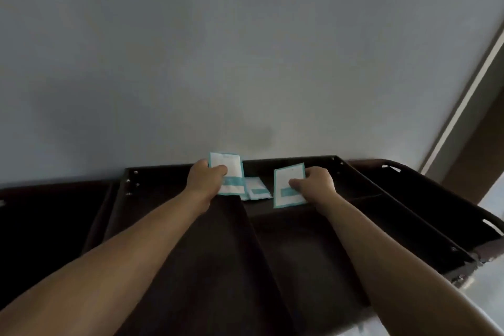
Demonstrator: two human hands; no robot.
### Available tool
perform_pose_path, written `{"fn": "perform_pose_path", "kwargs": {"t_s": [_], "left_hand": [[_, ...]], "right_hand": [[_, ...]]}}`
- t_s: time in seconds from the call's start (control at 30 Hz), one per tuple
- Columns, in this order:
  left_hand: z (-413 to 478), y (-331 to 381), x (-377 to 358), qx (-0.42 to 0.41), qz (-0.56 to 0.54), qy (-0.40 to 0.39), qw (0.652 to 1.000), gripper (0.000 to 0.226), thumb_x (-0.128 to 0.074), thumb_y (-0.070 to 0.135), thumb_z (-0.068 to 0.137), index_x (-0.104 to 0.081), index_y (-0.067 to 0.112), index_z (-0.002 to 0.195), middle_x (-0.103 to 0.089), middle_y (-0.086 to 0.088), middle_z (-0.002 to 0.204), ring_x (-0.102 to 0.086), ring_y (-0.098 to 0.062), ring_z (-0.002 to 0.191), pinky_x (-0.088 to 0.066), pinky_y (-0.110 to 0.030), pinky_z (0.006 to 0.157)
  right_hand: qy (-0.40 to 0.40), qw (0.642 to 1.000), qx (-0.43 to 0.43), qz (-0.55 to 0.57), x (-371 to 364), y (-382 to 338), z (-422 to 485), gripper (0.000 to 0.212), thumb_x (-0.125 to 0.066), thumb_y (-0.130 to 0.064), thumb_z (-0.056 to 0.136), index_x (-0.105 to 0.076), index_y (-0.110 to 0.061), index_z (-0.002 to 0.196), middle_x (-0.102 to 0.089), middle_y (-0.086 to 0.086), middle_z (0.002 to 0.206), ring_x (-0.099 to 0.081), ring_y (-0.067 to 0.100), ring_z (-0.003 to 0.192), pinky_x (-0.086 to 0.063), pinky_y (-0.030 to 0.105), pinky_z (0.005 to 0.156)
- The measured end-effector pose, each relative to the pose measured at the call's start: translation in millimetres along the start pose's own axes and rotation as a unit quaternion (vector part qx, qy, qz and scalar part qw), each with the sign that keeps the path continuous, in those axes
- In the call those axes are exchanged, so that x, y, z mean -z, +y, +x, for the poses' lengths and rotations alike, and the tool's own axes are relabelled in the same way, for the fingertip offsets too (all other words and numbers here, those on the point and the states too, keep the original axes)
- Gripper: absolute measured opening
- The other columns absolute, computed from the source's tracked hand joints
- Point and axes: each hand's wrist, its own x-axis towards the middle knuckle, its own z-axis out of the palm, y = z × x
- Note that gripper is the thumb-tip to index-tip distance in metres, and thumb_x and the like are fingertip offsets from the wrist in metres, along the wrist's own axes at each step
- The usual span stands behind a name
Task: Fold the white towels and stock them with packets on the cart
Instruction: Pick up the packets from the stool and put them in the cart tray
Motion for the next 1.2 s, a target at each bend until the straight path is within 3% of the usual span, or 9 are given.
{"fn": "perform_pose_path", "kwargs": {"t_s": [0.13, 0.3, 0.43, 0.53, 0.67, 0.77, 0.83, 1.1, 1.2], "left_hand": [[14, -2, -6, 0.004, 0.020, 0.061, 0.998, 0.007, -0.058, 0.008, 0.088, -0.062, 0.007, 0.094, -0.067, -0.010, 0.093, -0.065, -0.022, 0.079, -0.052, -0.030, 0.063], [17, 0, -23, 0.010, 0.049, 0.130, 0.990, 0.015, -0.057, 0.005, 0.088, -0.065, 0.004, 0.100, -0.069, -0.009, 0.092, -0.066, -0.020, 0.075, -0.048, -0.026, 0.057], [13, -2, -34, 0.021, 0.054, 0.176, 0.983, 0.016, -0.057, 0.003, 0.088, -0.064, 0.016, 0.082, -0.070, -0.006, 0.091, -0.069, -0.024, 0.082, -0.057, -0.039, 0.077], [11, -6, -35, 0.032, 0.062, 0.195, 0.978, 0.018, -0.057, 0.004, 0.089, -0.061, 0.020, 0.081, -0.069, -0.002, 0.089, -0.069, -0.022, 0.084, -0.058, -0.038, 0.079], [14, -4, -36, 0.034, 0.076, 0.199, 0.976, 0.015, -0.056, 0.006, 0.091, -0.059, 0.020, 0.085, -0.066, 0.003, 0.089, -0.067, -0.016, 0.082, -0.056, -0.030, 0.069], [16, -1, -37, 0.026, 0.082, 0.198, 0.976, 0.013, -0.055, 0.006, 0.091, -0.061, 0.018, 0.089, -0.067, 0.004, 0.091, -0.067, -0.014, 0.080, -0.053, -0.026, 0.063], [18, -2, -38, 0.026, 0.087, 0.191, 0.977, 0.012, -0.055, 0.005, 0.091, -0.061, 0.015, 0.094, -0.066, 0.004, 0.090, -0.066, -0.011, 0.078, -0.049, -0.022, 0.058], [29, -1, -44, 0.033, 0.095, 0.154, 0.983, 0.019, -0.054, 0.007, 0.092, -0.062, 0.010, 0.110, -0.068, -0.003, 0.103, -0.067, -0.013, 0.082, -0.049, -0.020, 0.055], [36, 1, -52, 0.027, 0.098, 0.150, 0.983, 0.019, -0.055, 0.009, 0.090, -0.062, 0.007, 0.108, -0.069, -0.005, 0.103, -0.066, -0.015, 0.081, -0.049, -0.024, 0.058]], "right_hand": [[-0.068, 0.997, 0.024, -0.031, -26, 5, 52, 0.025, -0.073, -0.022, 0.081, -0.069, -0.005, 0.099, -0.071, 0.009, 0.095, -0.067, 0.023, 0.083, -0.053, 0.030, 0.071], [-0.126, 0.990, 0.051, -0.036, -52, 11, 109, 0.025, -0.070, -0.020, 0.081, -0.068, -0.004, 0.100, -0.071, 0.010, 0.097, -0.067, 0.025, 0.087, -0.052, 0.030, 0.072], [-0.189, 0.978, 0.075, -0.052, -82, 13, 138, 0.029, -0.071, -0.023, 0.084, -0.067, -0.002, 0.104, -0.070, 0.011, 0.101, -0.065, 0.025, 0.088, -0.046, 0.028, 0.069], [-0.216, 0.972, 0.058, -0.067, -100, 17, 144, 0.031, -0.071, -0.022, 0.086, -0.063, -0.001, 0.109, -0.064, 0.009, 0.095, -0.061, 0.025, 0.085, -0.046, 0.029, 0.069], [-0.212, 0.964, 0.067, -0.147, -109, 29, 139, 0.034, -0.069, -0.025, 0.087, -0.061, -0.005, 0.114, -0.061, 0.008, 0.095, -0.058, 0.023, 0.082, -0.042, 0.027, 0.064], [-0.201, 0.959, 0.081, -0.182, -115, 31, 138, 0.040, -0.063, -0.027, 0.090, -0.054, -0.005, 0.123, -0.055, 0.015, 0.123, -0.059, 0.029, 0.105, -0.047, 0.033, 0.077], [-0.200, 0.956, 0.090, -0.194, -117, 29, 137, 0.039, -0.059, -0.026, 0.093, -0.052, -0.006, 0.125, -0.050, 0.016, 0.128, -0.057, 0.031, 0.109, -0.048, 0.035, 0.085], [-0.151, 0.962, 0.141, -0.179, -104, 27, 136, 0.030, -0.050, -0.029, 0.096, -0.059, -0.007, 0.115, -0.055, 0.014, 0.120, -0.056, 0.033, 0.108, -0.047, 0.037, 0.086], [-0.136, 0.973, 0.176, -0.060, -88, 0, 122, 0.036, -0.045, -0.040, 0.098, -0.063, -0.010, 0.089, -0.065, 0.010, 0.096, -0.063, 0.030, 0.090, -0.051, 0.037, 0.077]]}}
